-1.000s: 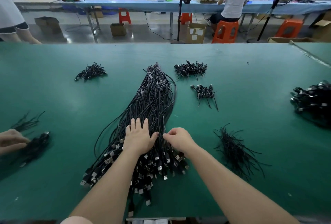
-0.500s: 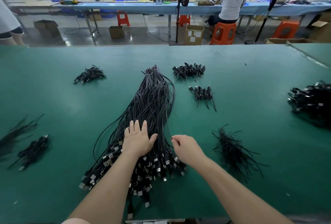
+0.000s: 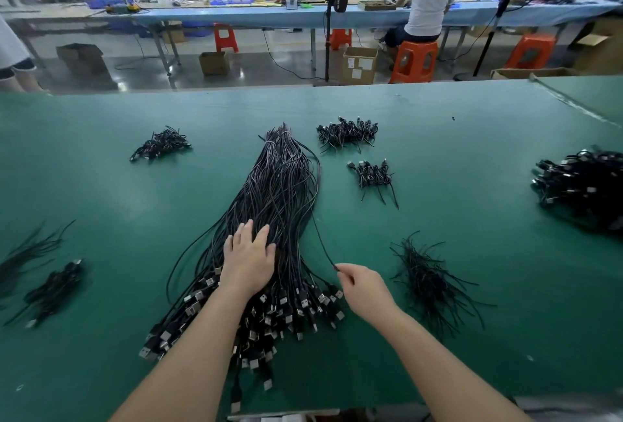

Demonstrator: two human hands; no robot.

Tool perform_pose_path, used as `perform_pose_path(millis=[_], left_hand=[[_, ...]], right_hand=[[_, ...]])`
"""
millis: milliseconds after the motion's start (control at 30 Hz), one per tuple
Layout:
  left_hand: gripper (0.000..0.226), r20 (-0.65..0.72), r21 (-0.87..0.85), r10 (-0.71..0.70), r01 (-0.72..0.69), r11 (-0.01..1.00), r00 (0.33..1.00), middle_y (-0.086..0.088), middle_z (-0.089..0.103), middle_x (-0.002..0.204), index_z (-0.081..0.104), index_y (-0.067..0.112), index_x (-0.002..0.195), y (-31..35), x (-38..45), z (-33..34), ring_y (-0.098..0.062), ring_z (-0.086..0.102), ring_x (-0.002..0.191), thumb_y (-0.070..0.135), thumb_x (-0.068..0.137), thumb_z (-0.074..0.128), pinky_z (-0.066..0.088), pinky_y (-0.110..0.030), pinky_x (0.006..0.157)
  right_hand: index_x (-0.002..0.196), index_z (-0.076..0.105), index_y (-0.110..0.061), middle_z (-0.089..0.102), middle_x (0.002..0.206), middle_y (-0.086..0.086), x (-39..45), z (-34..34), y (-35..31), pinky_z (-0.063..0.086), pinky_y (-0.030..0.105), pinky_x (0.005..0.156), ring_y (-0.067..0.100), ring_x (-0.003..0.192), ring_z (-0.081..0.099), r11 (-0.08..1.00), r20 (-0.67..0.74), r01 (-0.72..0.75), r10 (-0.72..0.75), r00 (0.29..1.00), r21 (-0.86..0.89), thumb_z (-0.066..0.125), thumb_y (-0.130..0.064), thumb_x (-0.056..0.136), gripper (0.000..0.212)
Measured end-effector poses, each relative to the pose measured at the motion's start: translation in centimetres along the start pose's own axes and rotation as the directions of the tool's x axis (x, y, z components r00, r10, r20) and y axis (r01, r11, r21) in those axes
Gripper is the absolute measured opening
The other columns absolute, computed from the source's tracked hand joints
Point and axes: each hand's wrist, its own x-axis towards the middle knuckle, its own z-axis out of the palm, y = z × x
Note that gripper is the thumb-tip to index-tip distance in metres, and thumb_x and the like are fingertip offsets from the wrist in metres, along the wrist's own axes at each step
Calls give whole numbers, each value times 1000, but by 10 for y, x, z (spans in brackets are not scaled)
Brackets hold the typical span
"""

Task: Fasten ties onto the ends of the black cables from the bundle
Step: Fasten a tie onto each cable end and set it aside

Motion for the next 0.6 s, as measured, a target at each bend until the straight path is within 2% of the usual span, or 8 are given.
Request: perform_pose_path(millis=[100,200,267,333,367,433,533,600], left_hand=[[67,-142,38,120,-115,993,983,-11,5,168,17,29,161,9,-7,-6,-29,-1,155,27,102,50,0,-48,126],[83,-123,-22,304,-309,951,945,1,2,168,8,36,160,37,-10,-16,-22,-1,155,30,97,62,3,-42,124],[63,-103,-106,380,-390,915,919,4,14,167,29,33,156,62,-9,-22,-19,6,155,30,100,57,14,-43,125],[34,-131,-289,362,-385,876,923,-2,38,157,57,20,136,80,-9,-31,-19,28,147,20,103,48,30,-40,118],[27,-160,-376,330,-367,851,930,-2,49,147,63,16,124,85,-9,-34,-18,39,138,18,104,44,37,-36,111],[23,-237,-447,287,-366,816,928,3,59,123,63,15,110,86,-10,-38,-15,51,115,22,106,42,44,-33,93],[23,-275,-396,254,-350,849,927,9,56,97,56,18,95,75,-7,-40,-13,52,90,27,107,39,42,-32,74],[27,-244,-399,182,-270,876,952,8,55,88,51,21,86,57,-4,-38,-12,52,80,25,108,37,41,-30,67]], right_hand=[[111,68,-23,62,66,-8,-1,-11,-12,36,26,48,4,42,38,994,-42,89,-86,995,67,41,-28,107,28],[92,64,-15,59,66,-4,-3,-26,-37,42,37,56,9,49,41,975,-51,214,-211,976,54,42,-34,107,33],[80,56,-12,58,67,-1,-6,-38,-55,42,39,59,13,55,44,955,-85,292,-287,954,53,42,-36,107,39],[71,50,-19,50,60,-9,-9,-51,-70,35,28,52,5,51,41,933,-120,352,-342,932,73,43,-35,107,40],[68,48,-21,46,56,-11,-10,-58,-76,31,21,49,4,47,39,922,-127,368,-353,927,122,44,-34,106,41],[65,45,-21,39,52,-11,-12,-74,-82,26,20,46,5,43,31,873,-101,353,-339,935,335,46,-30,106,42],[64,43,-20,33,51,-8,-15,-101,-86,24,21,41,12,41,25,652,-36,242,-312,949,718,45,-25,106,42],[62,42,-21,28,51,-9,-15,-126,-88,23,20,39,10,40,22,382,-69,180,-285,956,906,43,-23,105,43]])
